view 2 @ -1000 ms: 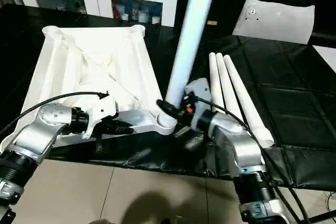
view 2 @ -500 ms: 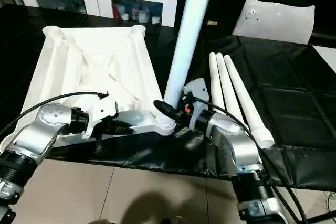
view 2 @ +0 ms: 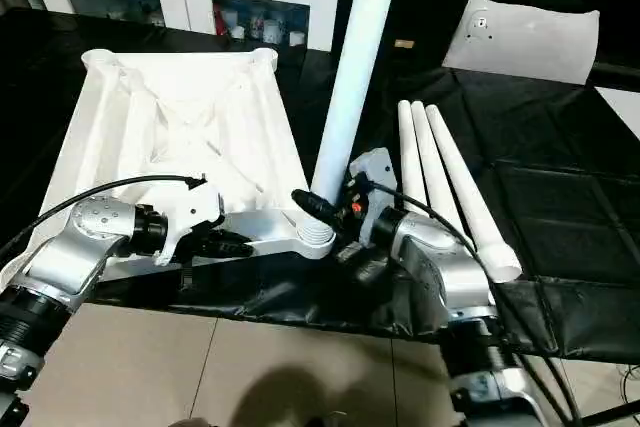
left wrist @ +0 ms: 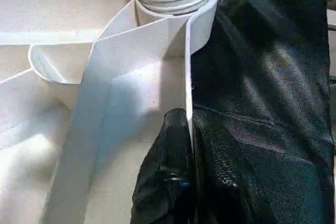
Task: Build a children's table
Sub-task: Insert table leg to table base
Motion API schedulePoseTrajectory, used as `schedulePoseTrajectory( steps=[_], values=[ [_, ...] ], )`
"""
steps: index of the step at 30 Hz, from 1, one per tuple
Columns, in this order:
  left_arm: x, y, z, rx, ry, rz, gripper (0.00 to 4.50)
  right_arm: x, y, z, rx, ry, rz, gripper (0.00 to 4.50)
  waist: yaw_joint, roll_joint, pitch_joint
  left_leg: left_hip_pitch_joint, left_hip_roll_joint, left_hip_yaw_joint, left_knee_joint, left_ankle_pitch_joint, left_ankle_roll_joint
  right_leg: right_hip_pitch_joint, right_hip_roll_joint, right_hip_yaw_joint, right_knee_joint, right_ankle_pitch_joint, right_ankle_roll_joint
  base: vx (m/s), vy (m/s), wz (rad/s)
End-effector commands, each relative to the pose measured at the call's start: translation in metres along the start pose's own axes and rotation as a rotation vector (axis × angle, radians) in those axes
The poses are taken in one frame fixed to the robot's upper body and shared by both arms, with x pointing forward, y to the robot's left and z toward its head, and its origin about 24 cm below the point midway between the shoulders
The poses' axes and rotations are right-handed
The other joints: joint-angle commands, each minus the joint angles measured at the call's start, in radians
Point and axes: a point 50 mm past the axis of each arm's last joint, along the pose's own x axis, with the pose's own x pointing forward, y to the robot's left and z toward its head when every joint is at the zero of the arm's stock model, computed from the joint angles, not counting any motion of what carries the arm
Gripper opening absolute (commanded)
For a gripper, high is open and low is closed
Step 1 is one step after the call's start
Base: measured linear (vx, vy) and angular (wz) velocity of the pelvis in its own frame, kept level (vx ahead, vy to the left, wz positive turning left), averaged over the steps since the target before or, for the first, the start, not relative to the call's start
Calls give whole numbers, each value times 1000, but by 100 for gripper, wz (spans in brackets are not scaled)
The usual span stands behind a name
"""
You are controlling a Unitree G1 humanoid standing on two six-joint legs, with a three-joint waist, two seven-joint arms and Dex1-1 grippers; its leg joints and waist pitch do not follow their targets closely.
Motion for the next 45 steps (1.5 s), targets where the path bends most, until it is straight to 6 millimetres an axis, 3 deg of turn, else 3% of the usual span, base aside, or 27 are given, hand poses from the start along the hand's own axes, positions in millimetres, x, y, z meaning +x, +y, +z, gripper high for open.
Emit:
schedulePoseTrajectory(
  steps=[1,6,10,14,19,20,22,25,27,28,30,31,39,45],
  values=[
    [2,0,10,39,-39,-11,0,-2,-2,-13,65,40,-22,194,6,15,-76,-2,111,-37,-79,29,61,73,-131,88,-63,-139,-211,0,0,0],
    [2,2,9,43,-35,1,0,-16,-9,-26,145,26,-87,194,9,18,-78,-1,112,-37,-79,52,72,72,-132,88,-58,-95,-218,0,0,0],
    [1,2,9,44,-36,8,0,-27,-10,-35,164,20,-122,193,13,16,-77,-1,112,-37,-79,43,68,72,-132,88,-61,-107,-211,0,0,0],
    [2,4,9,51,-33,24,0,-39,-9,-46,183,-16,-176,193,18,22,-76,-1,113,-37,-81,17,62,72,-134,88,-66,-130,-203,0,0,0],
    [3,6,10,52,-38,34,0,-49,-2,-53,138,-48,-212,193,25,22,-73,-1,110,-36,-84,-20,44,71,-133,88,-79,-210,-173,0,0,0],
    [4,7,11,54,-39,36,0,-52,0,-55,104,-42,-218,193,28,29,-74,2,112,-38,-84,-17,42,70,-134,88,-76,-201,-174,0,0,0],
    [4,7,11,56,-38,37,0,-54,3,-57,40,-13,-203,193,28,29,-75,0,112,-39,-86,-5,46,70,-130,86,-72,-166,-177,0,0,0],
    [4,8,12,65,-34,33,0,-55,10,-58,-84,72,-140,193,27,28,-75,-2,110,-39,-85,0,53,73,-129,86,-71,-152,-173,0,0,0],
    [4,8,12,68,-34,32,0,-52,13,-57,-140,112,-94,193,28,30,-75,-1,108,-37,-84,-15,58,72,-131,87,-76,-182,-167,0,0,0],
    [5,8,12,69,-34,32,0,-49,15,-56,-181,139,-58,193,28,24,-74,-2,106,-37,-85,-24,58,73,-130,86,-82,-221,-154,0,0,0],
    [5,8,12,71,-33,32,0,-45,17,-54,-223,169,-18,193,27,27,-74,-2,107,-38,-85,-25,61,71,-128,85,-82,-235,-148,0,0,0],
    [6,9,12,74,-29,31,0,-39,18,-52,-252,192,24,193,26,20,-74,-3,108,-38,-85,-26,65,71,-129,86,-81,-238,-146,0,0,0],
    [5,10,12,88,-24,28,0,-28,15,-50,-240,226,111,193,21,18,-74,0,111,-39,-86,-50,65,68,-131,85,-84,-265,-149,0,0,0],
    [8,8,18,115,-40,-29,0,-23,9,-43,-191,179,190,193,14,20,-66,9,111,-43,-92,-140,40,67,-132,85,-101,-384,-132,0,0,0]
  ],
)
